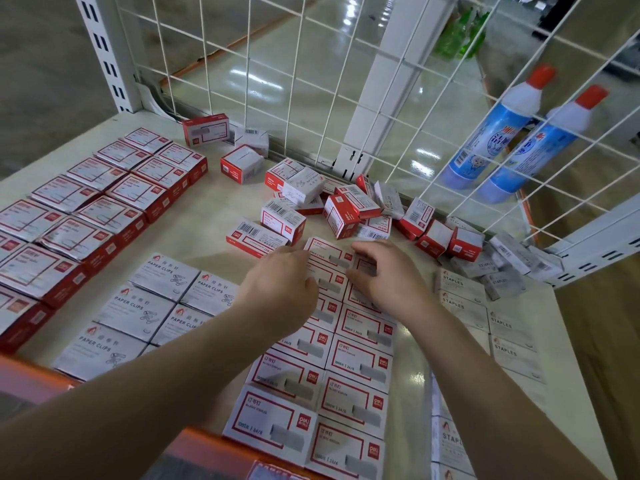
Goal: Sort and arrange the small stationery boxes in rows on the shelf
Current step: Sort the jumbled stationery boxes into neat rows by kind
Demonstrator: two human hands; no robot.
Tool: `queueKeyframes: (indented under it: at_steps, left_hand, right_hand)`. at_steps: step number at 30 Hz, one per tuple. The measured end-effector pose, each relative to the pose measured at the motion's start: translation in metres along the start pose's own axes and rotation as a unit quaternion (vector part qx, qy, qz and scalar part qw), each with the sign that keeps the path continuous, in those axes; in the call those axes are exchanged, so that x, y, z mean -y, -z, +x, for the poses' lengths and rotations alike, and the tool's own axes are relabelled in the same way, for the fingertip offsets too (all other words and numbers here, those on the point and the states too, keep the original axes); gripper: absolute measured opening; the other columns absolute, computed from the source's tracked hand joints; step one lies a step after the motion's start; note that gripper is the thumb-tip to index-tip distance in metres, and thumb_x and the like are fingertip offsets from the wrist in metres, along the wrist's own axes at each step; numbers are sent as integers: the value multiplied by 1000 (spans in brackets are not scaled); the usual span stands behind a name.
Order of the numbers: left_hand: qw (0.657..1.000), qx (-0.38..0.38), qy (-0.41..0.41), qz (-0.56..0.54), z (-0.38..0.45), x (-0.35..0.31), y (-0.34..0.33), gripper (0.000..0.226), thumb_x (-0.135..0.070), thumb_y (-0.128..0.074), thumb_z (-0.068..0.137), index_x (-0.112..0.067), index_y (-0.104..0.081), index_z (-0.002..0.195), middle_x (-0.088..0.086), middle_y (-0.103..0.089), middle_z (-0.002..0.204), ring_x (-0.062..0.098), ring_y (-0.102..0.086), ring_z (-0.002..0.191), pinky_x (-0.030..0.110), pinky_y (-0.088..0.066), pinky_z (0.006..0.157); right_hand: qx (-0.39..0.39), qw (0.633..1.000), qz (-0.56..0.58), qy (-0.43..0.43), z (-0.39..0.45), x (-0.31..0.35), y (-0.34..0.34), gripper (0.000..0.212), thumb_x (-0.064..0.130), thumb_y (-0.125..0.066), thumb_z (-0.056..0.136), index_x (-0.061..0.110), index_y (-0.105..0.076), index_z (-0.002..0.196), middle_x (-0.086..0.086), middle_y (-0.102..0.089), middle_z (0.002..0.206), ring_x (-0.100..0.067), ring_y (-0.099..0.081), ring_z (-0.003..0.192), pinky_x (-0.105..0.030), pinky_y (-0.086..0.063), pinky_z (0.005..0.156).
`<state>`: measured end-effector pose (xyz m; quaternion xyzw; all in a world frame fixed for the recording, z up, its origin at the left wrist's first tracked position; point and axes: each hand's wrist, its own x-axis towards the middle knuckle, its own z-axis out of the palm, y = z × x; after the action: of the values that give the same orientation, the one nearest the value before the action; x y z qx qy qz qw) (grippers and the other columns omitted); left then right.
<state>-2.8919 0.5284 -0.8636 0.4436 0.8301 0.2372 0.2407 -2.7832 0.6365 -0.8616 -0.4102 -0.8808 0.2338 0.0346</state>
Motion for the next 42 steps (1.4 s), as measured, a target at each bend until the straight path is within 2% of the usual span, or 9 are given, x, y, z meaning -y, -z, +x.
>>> queueKeyframes:
  at_steps: [4,8,13,23,26,30,34,37,42]
  left_hand:
    - [998,3,-44,53,-4,2,5,42,-23,-42,96,-23,-40,139,-9,-34,146,15,-31,133,28,-38,101]
    - [984,48,-92,144,-2,3,7,49,-28,-38,98,-27,-23,146,-9,-15,155,15,-8,143,36,-12,115]
    - [982,52,-97,152,0,4,8,44,-32,-37,98,-27,-31,141,-11,-30,147,13,-19,139,32,-18,113]
    - [990,32,-106,86,-9,4,12,39,-28,-36,99,-29,-36,138,-14,-35,143,10,-28,134,28,-28,108]
    - [992,9,-115,61,-17,3,10,38,-26,-37,98,-28,-38,136,-13,-38,140,9,-33,129,25,-33,103]
    - [995,-21,-96,10,-24,-2,6,36,-27,-44,96,-27,-44,133,-10,-44,137,9,-41,123,26,-38,101]
    - [995,-42,-38,-85,-29,-6,9,40,-24,-48,95,-24,-45,135,-5,-50,134,12,-50,118,25,-44,93]
    - [992,-56,-39,-109,-31,-5,13,44,-27,-47,95,-26,-39,139,-4,-50,135,12,-48,119,25,-43,92]
    - [990,-36,-91,-105,-38,-7,18,40,-31,-51,93,-26,-48,133,-6,-56,124,2,-46,101,12,-39,78]
  right_hand:
    - [-79,996,21,-45,4,4,0,38,26,-55,92,20,-51,129,3,-54,127,-11,-50,112,-21,-33,83]
    - [-132,990,28,-52,17,12,5,33,28,-55,92,12,-57,121,-2,-60,120,-9,-52,96,-19,-35,73]
    - [-156,986,-2,-64,33,20,3,33,32,-60,90,7,-63,110,-5,-64,115,-12,-59,91,-10,-31,54]
    - [-168,983,14,-78,36,19,-2,30,29,-58,91,8,-63,111,-8,-63,120,-18,-62,103,-13,-41,64]
    - [-168,982,47,-66,25,17,7,25,28,-55,93,9,-64,107,-6,-66,113,-10,-60,85,-10,-41,57]
    - [-165,980,90,-60,4,10,21,27,27,-52,94,12,-62,114,-1,-66,107,-9,-61,92,-9,-41,57]
    - [-139,981,134,-31,-23,5,33,28,23,-54,93,15,-60,119,9,-60,96,8,-51,76,-4,-39,54]
    - [-86,985,148,-13,-38,2,38,25,22,-56,91,20,-63,115,18,-58,90,10,-51,81,-2,-40,59]
    - [-24,991,131,16,-54,5,35,22,21,-58,90,22,-66,110,11,-64,100,-3,-58,95,-13,-45,78]
